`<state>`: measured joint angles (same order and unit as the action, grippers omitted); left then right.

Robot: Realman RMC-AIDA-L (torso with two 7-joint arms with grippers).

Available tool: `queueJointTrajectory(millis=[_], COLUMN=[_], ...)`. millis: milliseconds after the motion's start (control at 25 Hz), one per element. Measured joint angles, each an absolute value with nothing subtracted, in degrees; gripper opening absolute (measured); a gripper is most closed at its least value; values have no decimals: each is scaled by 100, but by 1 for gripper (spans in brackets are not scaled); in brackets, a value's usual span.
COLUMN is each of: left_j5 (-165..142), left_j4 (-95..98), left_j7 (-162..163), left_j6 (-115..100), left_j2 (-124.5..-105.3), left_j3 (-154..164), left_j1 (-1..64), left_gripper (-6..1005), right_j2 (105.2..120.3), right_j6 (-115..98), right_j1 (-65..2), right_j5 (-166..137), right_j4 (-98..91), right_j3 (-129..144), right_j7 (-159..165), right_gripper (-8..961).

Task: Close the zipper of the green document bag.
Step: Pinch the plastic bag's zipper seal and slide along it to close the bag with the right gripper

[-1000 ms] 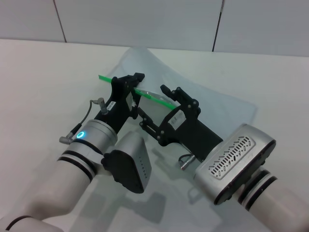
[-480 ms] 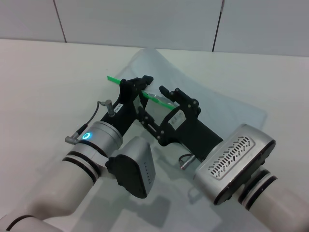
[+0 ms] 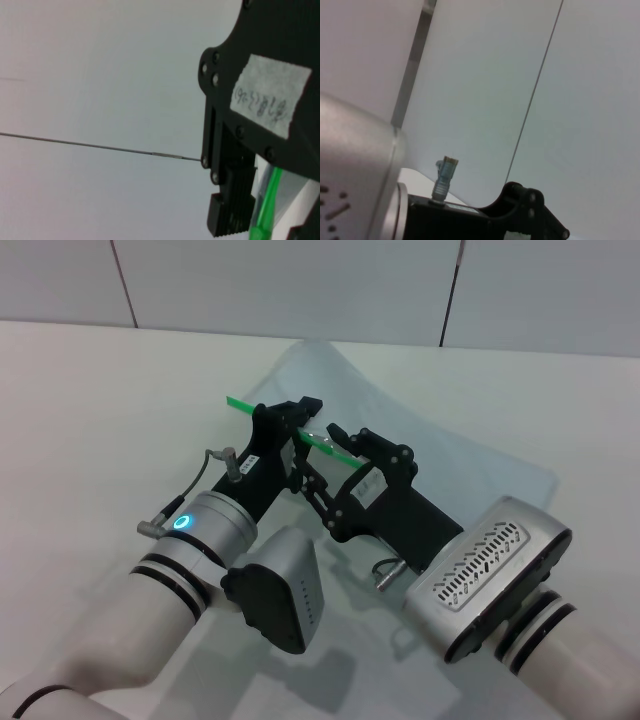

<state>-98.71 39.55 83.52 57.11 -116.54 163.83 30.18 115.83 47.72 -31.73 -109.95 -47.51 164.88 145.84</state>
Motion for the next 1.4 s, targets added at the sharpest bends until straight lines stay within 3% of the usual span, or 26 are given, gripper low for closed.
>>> queueJointTrajectory(millis=[200, 1400], left_j5=[-9896, -10038], left_j4=[3955, 3946], left_j7=[8349, 8323], left_j6=[5698, 5633], left_j2=[-11654, -11654], left_j3=[16383, 16383], left_j1=[3013, 3006], left_gripper=[56, 55], right_j2=[11584, 11584], right_j6=[4772, 4772], right_j1=[-3173, -3179], right_j5=[-10995, -10969], right_j4=[-4711, -4647], right_j3=[16482, 16479], right_j7=[14584, 14590], right_gripper=[459, 229])
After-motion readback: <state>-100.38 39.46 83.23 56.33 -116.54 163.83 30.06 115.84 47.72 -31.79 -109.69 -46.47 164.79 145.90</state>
